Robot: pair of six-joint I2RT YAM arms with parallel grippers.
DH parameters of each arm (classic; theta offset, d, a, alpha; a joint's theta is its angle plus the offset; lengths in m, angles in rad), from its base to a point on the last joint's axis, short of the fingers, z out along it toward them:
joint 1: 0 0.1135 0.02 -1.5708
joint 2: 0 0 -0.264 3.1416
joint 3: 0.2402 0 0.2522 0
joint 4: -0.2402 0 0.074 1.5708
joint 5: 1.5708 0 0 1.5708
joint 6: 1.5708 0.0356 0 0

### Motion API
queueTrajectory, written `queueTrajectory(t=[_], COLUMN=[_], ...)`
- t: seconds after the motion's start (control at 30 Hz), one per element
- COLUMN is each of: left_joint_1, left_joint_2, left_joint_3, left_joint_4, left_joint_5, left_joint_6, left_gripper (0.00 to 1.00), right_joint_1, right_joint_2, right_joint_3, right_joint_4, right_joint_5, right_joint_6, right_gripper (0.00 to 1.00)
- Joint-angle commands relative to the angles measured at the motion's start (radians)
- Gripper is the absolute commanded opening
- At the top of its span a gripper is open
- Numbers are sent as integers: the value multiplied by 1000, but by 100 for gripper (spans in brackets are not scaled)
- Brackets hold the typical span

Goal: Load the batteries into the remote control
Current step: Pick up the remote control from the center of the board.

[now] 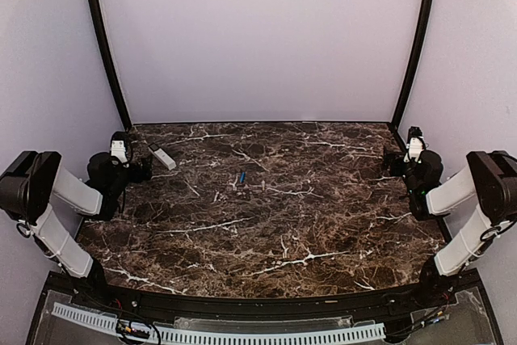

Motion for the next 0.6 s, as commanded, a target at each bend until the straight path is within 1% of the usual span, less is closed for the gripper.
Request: queueTrajectory(t=[0.0, 0.1, 0.17, 0.27, 0.3, 0.33, 0.37, 0.4, 0.43, 0.47, 0.5, 0.53, 0.57], left_joint_1=[6, 6, 6, 6, 6, 6, 6, 6, 6, 3, 0, -12, -21], left_joint_2=[-13, -13, -13, -15, -25, -57, -78, -118, -157, -175, -213, -232, -263], left_joint_3=[4, 4, 5, 5, 14, 17, 35, 50, 93, 121, 183, 248, 279], left_joint_4=[16, 17, 15, 10, -11, -56, -108, -200, -256, -395, -458, -610, -676], left_joint_5=[10, 10, 12, -11, -96, -156, -280, -341, -450, -490, -552, -564, -580], left_joint_6=[11, 12, 12, 9, -3, -42, -69, -116, -155, -172, -223, -259, -346], left_gripper=[99, 99, 99, 99, 99, 99, 99, 99, 98, 96, 96, 94, 93], right_joint_1=[4, 13, 26, 36, 36, 36, 36, 41, 50, 55, 56, 58, 64], right_joint_2=[-4, -33, -83, -194, -230, -272, -309, -341, -372, -398, -424, -448, -467], right_joint_3=[1, -8, -7, 21, 40, 71, 84, 102, 109, 118, 131, 149, 167], right_joint_4=[43, 41, -8, -166, -257, -350, -432, -495, -546, -587, -634, -685, -744], right_joint_5=[5, 8, 29, 54, 59, 59, 37, 4, -6, -14, -17, -15, -10], right_joint_6=[-10, -18, -26, 3, 41, 90, 120, 114, 120, 138, 158, 179, 207], right_gripper=[99, 99, 99, 99, 99, 99, 99, 99, 99, 99, 99, 99, 99])
